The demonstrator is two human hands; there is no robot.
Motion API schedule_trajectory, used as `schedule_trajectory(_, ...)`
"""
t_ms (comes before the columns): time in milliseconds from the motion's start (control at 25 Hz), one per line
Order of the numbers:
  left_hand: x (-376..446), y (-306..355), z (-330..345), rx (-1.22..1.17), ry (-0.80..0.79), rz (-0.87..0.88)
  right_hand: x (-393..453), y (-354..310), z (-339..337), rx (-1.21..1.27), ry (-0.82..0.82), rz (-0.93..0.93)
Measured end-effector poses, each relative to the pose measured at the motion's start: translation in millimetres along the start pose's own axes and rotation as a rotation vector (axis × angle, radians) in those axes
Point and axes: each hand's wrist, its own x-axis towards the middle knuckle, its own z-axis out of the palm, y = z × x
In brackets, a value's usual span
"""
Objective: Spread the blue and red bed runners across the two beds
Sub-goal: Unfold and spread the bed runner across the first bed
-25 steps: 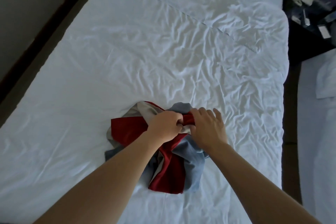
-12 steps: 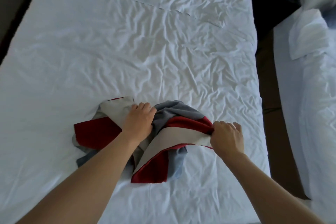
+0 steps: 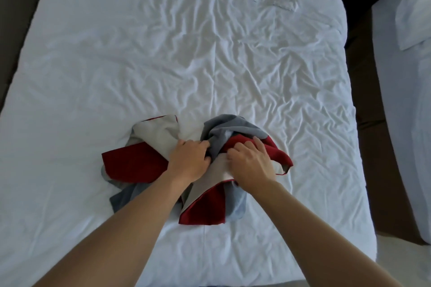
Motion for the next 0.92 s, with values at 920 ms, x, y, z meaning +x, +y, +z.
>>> schedule_trajectory(920,20.6,-166.0,-47.4,-0.134,0.049,-0.292,131.9,-127.5,30.5,0.201,-0.179,0.188)
